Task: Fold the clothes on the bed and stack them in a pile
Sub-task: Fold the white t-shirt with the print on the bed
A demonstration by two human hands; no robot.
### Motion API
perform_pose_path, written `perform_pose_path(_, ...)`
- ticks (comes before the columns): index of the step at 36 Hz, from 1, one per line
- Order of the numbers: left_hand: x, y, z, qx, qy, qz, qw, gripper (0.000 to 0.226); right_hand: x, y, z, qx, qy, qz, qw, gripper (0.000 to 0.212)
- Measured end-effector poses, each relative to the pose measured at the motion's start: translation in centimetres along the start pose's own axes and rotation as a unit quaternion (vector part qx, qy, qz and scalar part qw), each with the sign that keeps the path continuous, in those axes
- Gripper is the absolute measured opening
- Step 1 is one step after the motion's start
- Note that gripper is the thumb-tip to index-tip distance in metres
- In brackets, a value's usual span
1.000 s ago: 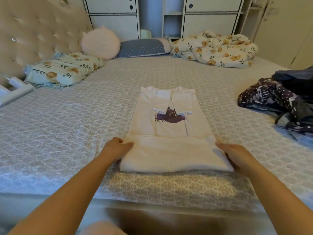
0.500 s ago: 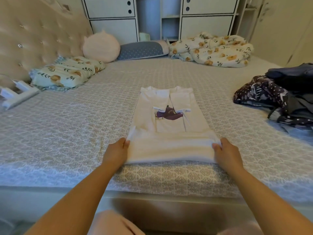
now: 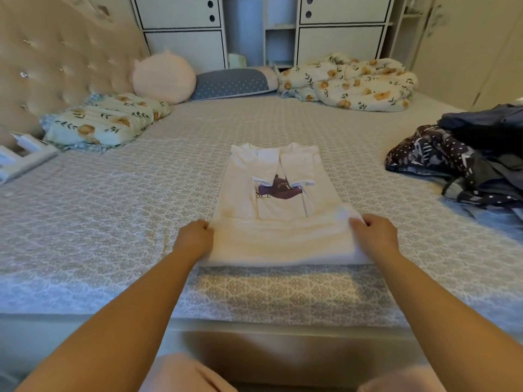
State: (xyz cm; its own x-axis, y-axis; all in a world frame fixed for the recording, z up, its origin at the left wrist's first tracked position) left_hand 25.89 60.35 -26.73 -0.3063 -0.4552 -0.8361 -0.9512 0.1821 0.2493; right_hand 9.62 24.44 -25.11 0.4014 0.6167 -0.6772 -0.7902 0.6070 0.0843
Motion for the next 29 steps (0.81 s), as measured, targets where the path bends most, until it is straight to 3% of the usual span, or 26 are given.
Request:
perform_pose_path(2,-0.4,0.5,-0.2,0.025,0.016,-0.046,0.998,0.028,-0.5,0.0,0.0,-0.020,-0.033,-0.023,0.999,0.026)
perform_pose_path(6,0.7,1.3,0.3,0.014,0.005,-0.061,0.998,0.027,0.5,0.3,-1.5,0.027,0.031,0.010,0.999,0.026)
perform_pose_path(9,0.7,2.4,0.5,-0.031,0.058,-0.093,0.994,0.036,0.5,1.0,-1.1,0.031,0.018,-0.040,0.999,0.044)
perform_pose_path(11,0.2,3.2,-1.0,0.007,-0.034,-0.146,0.989,0.051,0.7,1.6,1.0,-0.037,0.085,-0.067,0.993,0.053)
perform_pose_path(13,0.6,4.0,-3.7,0.104,-0.150,-0.185,0.966,0.054,1.9,2.6,3.6,-0.134,0.183,-0.073,0.971,0.048)
perform_pose_path(15,2.0,4.2,-6.2,0.183,-0.210,-0.167,0.946,0.046,4.1,3.5,5.8,-0.214,0.256,-0.040,0.942,0.038)
perform_pose_path(17,4.0,3.5,-7.4,0.206,-0.246,-0.100,0.942,0.049,6.5,3.8,6.5,-0.246,0.284,0.018,0.926,0.037)
perform_pose_path(21,7.3,1.5,-5.1,0.138,-0.279,0.024,0.950,0.068,8.9,2.6,3.2,-0.160,0.271,0.168,0.934,0.055)
perform_pose_path(29,7.2,0.5,-3.3,0.114,-0.236,0.055,0.963,0.079,8.0,1.8,0.7,-0.121,0.304,0.168,0.930,0.070)
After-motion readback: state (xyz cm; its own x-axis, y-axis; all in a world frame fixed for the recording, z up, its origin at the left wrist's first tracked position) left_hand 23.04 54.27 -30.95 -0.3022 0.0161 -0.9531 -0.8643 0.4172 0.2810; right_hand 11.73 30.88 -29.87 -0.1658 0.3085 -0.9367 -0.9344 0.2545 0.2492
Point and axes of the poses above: each hand's wrist, its own y-axis away from the middle knuckle, its own x-axis out of the palm, z = x × y, the point moved 7 cm from there along -y, towards the middle knuckle, and after that the axes turned 10 degrees about z, right-handed, at the moved point
